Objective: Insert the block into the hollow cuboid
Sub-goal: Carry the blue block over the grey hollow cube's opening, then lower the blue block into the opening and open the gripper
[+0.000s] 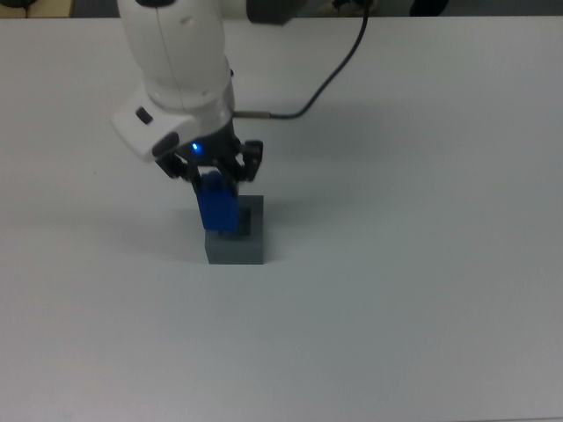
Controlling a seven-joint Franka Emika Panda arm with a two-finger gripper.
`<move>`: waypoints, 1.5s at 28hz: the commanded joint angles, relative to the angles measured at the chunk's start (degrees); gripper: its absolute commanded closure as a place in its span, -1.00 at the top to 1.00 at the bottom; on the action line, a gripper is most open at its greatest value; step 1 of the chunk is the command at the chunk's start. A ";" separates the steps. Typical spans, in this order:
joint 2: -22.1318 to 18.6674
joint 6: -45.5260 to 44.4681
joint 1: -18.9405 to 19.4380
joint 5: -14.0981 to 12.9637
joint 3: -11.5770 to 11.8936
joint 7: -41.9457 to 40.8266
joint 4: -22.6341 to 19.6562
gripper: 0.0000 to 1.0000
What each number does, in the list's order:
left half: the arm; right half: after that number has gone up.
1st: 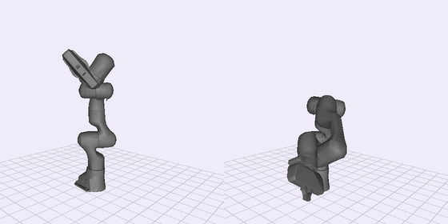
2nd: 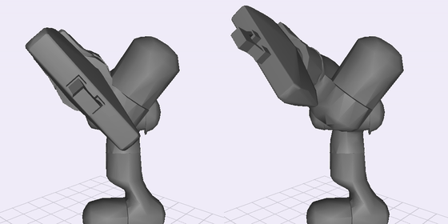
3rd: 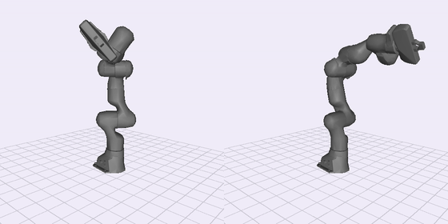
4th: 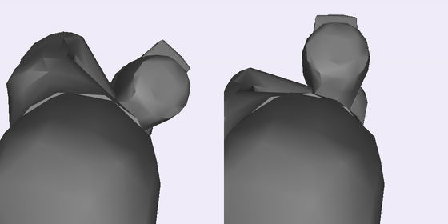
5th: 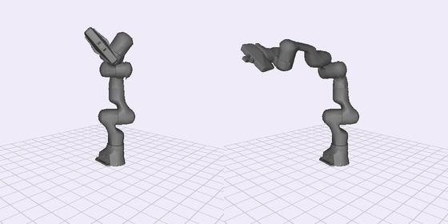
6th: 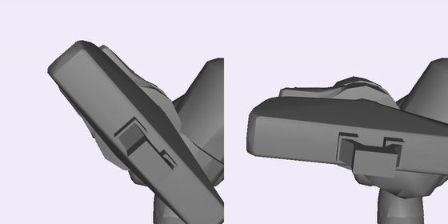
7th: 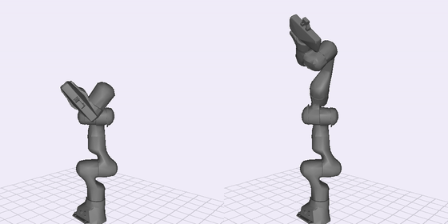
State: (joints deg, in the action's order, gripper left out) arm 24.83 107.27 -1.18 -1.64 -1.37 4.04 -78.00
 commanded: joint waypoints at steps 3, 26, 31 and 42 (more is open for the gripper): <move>4.26 1.89 3.11 1.20 0.76 2.55 2.85 -0.81; 3.74 -7.51 4.17 2.96 2.51 -1.31 2.15 -0.80; 3.47 -8.57 4.17 2.61 2.43 -1.93 2.15 -0.79; 3.82 -8.04 4.08 3.05 2.34 -2.11 2.15 -0.25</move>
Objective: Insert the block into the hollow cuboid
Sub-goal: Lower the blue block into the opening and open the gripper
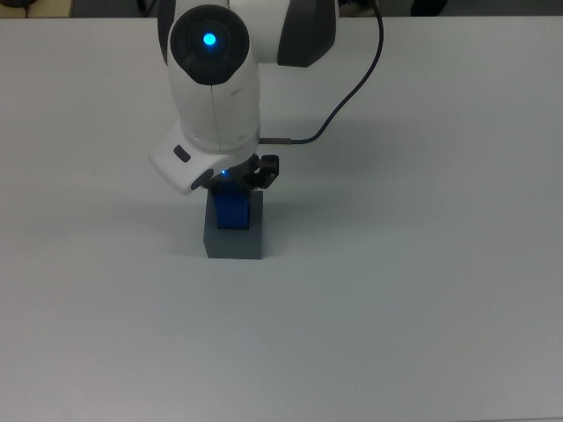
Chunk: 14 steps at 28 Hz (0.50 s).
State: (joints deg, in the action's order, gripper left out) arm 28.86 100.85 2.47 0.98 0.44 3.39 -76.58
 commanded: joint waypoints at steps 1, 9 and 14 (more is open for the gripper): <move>-0.21 -1.62 0.44 0.51 0.53 -1.46 0.73 -0.11; -0.21 -1.62 0.44 0.51 0.53 -0.67 0.73 1.00; -1.17 -2.15 0.35 0.34 0.62 -0.67 0.73 1.00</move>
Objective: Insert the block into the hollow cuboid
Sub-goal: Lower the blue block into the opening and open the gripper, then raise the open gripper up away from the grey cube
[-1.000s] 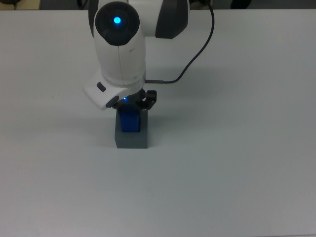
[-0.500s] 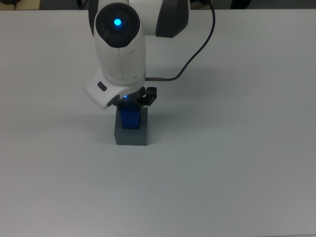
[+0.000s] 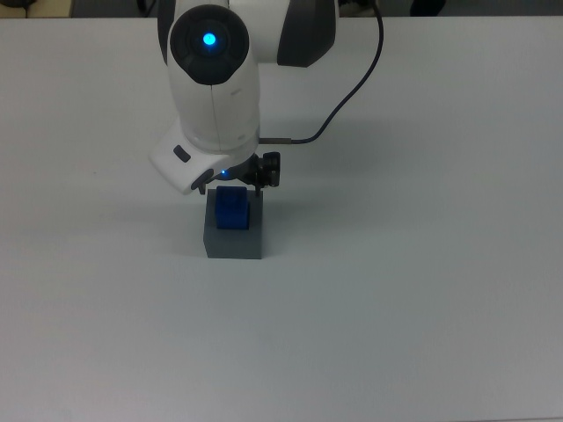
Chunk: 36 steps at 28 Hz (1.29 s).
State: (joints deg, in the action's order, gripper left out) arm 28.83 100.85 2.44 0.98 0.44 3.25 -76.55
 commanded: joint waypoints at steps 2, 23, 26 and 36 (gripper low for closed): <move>-3.59 -2.67 0.38 0.25 0.62 -0.52 -0.43 1.00; -32.78 -8.20 0.46 0.68 -0.09 -0.61 -21.71 1.00; -32.70 -12.25 0.38 0.69 0.09 -0.61 -20.13 1.00; -31.73 -7.42 0.20 0.42 0.26 -1.22 -20.04 1.00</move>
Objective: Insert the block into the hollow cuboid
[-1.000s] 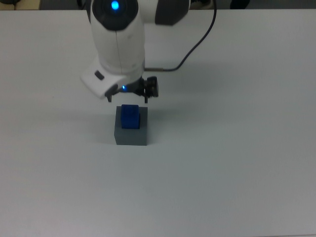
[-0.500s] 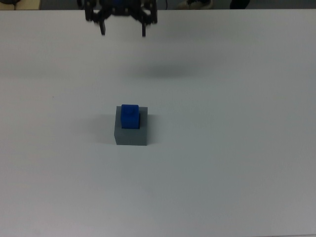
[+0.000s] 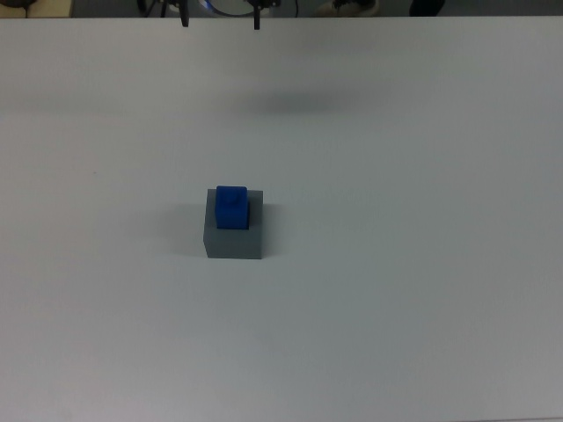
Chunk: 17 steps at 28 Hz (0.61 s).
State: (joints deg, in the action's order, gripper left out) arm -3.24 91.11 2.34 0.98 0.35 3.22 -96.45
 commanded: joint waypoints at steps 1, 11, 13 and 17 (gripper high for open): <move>0.42 2.58 0.29 0.42 0.36 -1.20 -0.15 1.00; 0.34 3.02 0.29 0.51 0.18 -1.20 -0.50 1.00; 0.34 3.11 0.29 0.60 0.18 -1.29 -0.50 1.00; 0.34 3.20 0.29 0.60 0.18 -1.29 -0.50 1.00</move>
State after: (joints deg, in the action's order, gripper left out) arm -2.72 93.04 2.35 0.98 0.34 2.96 -96.45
